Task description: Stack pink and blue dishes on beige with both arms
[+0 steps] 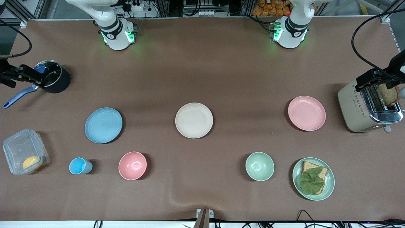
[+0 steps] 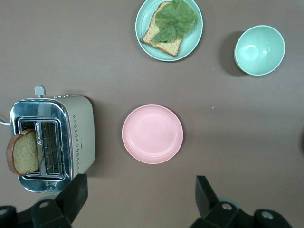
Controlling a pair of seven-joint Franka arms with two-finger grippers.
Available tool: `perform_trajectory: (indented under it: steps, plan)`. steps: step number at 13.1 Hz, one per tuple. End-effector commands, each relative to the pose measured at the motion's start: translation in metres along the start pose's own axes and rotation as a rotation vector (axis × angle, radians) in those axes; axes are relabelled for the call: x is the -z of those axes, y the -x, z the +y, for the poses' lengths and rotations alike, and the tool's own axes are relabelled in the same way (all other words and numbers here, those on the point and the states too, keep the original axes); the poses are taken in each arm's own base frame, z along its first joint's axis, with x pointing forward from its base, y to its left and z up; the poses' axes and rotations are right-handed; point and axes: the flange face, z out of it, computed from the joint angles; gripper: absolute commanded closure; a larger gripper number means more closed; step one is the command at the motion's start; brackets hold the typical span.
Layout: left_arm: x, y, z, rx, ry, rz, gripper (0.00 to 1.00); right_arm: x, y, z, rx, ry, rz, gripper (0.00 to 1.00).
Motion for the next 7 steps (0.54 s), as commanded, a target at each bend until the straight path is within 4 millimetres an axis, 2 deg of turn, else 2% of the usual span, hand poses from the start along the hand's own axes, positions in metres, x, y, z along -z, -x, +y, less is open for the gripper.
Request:
perform_trajectory:
  steps: [1, 4, 5, 6, 7]
  plan:
    - [0.003, 0.005, -0.001, -0.020, 0.024, -0.014, 0.00, 0.000, 0.001, 0.003, 0.007, -0.016, -0.004, 0.00]
    - [-0.004, 0.000, -0.008, -0.012, 0.015, -0.021, 0.00, 0.000, 0.001, 0.001, 0.010, -0.016, -0.006, 0.00]
    - [-0.014, -0.007, -0.020, 0.011, 0.027, -0.029, 0.00, 0.000, 0.001, 0.001, 0.009, -0.016, -0.006, 0.00]
    - [-0.021, -0.011, -0.020, 0.011, 0.022, -0.018, 0.00, -0.001, 0.000, 0.002, 0.007, -0.016, -0.007, 0.00]
    - [-0.042, -0.017, -0.021, 0.012, 0.005, -0.028, 0.00, -0.003, -0.001, -0.001, 0.013, -0.016, -0.012, 0.00]
